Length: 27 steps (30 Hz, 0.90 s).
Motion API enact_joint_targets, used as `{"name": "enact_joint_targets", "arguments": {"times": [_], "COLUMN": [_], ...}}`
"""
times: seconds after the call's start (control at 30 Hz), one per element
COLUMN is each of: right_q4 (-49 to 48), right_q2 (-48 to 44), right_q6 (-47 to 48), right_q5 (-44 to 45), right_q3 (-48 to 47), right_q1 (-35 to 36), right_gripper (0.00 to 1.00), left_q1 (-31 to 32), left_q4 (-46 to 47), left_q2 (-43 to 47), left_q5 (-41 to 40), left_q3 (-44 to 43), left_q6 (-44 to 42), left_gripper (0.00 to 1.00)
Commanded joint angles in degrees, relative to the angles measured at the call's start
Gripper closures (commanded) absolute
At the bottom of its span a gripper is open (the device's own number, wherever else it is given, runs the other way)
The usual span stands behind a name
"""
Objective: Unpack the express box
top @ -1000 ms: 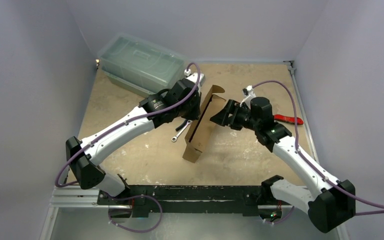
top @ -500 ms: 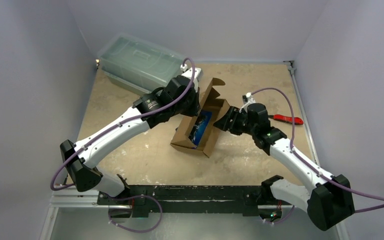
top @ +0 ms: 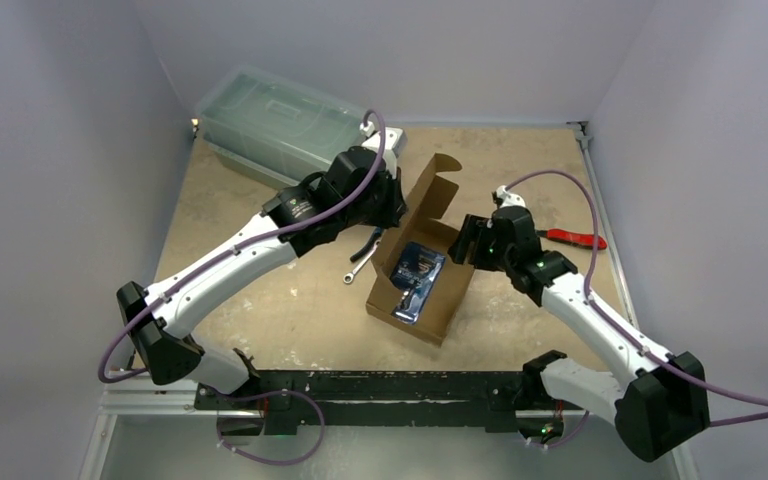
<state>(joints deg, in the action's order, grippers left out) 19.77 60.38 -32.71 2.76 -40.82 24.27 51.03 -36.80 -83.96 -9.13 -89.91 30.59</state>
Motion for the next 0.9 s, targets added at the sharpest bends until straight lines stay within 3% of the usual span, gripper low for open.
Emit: {"name": "enact_joint_targets", "arguments": {"times": [0.0,0.17,0.47,0.63,0.87], "right_q4": [-0.18,-5.76,-34.49,-27.46,-33.43], "right_q2": [0.18,3.46,6.96,16.22,23.84], "right_q6": [5.88,13.65,34.06,39.01,41.30], "right_q5": [0.16,-5.57,-20.20,-21.61,-20.18], "right_q3": [-3.95,-4.50,6.93,-0.22,-0.11], "right_q1": [2.93,10.87,11.98,12.30,15.93], "right_gripper": [0.20,0.11,0.16,0.22,0.25], "left_q1": [0.08,-0.30,-2.89,-4.06,-6.61], "left_q4": [4.99,6.70,11.77,11.81,10.80], "left_q2": [3.10,4.94,9.76,10.00,10.41], "left_q5": [1.01,-1.46,-1.28,0.59,1.17], "left_q3": [-0.93,1.59,9.74,9.91,9.45], "left_q6": [1.52,2.32,1.26,-0.56,-3.52], "left_gripper": [1.00,1.00,1.00,1.00,1.00]}}
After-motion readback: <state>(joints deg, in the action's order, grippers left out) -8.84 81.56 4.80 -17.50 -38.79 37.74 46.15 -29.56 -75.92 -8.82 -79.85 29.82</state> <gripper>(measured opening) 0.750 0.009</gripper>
